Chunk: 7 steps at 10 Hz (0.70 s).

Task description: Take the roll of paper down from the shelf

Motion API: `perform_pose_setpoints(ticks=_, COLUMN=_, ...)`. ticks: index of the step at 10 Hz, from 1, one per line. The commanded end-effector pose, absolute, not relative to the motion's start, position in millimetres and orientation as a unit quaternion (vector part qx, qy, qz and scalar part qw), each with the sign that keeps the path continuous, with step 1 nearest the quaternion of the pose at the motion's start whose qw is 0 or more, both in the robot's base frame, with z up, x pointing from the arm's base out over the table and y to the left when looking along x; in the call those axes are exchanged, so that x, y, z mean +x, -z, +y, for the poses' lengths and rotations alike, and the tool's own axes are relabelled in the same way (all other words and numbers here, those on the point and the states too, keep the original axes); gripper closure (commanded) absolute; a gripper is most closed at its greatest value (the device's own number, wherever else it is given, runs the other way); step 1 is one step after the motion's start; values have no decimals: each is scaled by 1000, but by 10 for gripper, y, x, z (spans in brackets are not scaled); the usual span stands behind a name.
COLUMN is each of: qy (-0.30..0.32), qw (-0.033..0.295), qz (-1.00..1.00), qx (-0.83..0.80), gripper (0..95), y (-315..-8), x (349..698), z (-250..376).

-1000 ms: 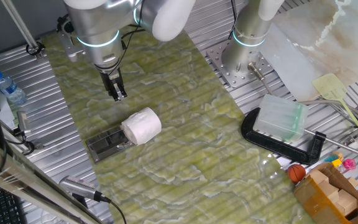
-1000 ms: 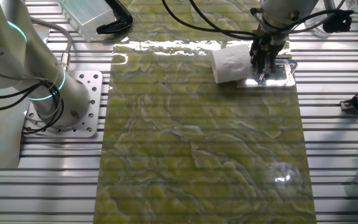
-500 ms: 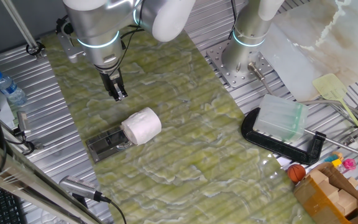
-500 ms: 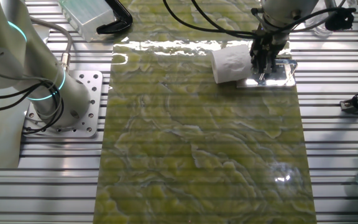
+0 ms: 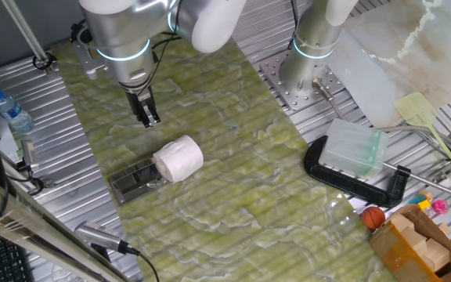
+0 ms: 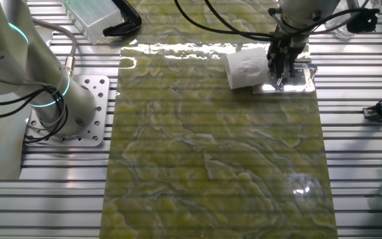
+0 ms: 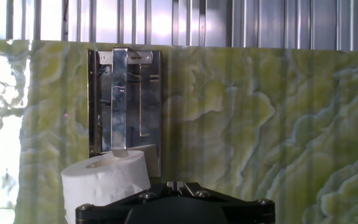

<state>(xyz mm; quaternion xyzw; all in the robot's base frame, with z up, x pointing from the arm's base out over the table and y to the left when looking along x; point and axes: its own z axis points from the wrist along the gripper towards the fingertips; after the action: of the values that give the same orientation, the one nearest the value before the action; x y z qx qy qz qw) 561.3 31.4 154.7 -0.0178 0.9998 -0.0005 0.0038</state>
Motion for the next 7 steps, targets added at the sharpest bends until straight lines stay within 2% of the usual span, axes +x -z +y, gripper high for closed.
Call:
perform_pose_setpoints(ticks=1, qy=1, qw=3, qz=1000, qx=-19, gripper=950, y=-1547, x=5610, z=314)
perform_pose_setpoints(ticks=7, qy=1, qw=2, qz=1000, qx=-19, gripper=950, y=-1536, x=5616, z=331)
